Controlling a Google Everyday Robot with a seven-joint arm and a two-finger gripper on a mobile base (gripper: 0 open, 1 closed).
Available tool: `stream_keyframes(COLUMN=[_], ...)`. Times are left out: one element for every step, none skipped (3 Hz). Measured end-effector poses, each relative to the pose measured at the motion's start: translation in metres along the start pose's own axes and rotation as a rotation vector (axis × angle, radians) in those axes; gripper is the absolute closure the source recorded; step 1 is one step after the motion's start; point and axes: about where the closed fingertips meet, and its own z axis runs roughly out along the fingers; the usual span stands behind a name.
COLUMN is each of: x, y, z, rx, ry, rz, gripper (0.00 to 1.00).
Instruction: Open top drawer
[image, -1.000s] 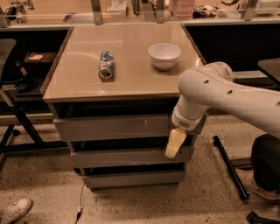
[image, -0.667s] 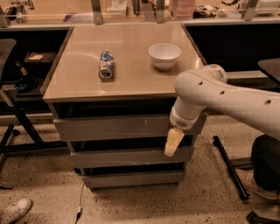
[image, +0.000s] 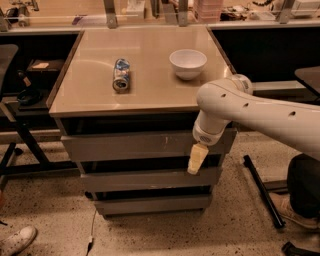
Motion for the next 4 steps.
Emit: stream_keyframes(x=[-0.0057, -0.0057, -0.0057, -0.0056], y=[0.0023, 0.0026, 0.0026, 0.0026], z=[0.0199, 0.0207, 0.0207, 0.0207], rx=[-0.024, -0.026, -0.026, -0.026], ry=[0.003, 0.003, 0.003, 0.003], rz=[-0.005, -0.005, -0.005, -0.005], gripper=[0.00, 0.18, 0.41, 0.64])
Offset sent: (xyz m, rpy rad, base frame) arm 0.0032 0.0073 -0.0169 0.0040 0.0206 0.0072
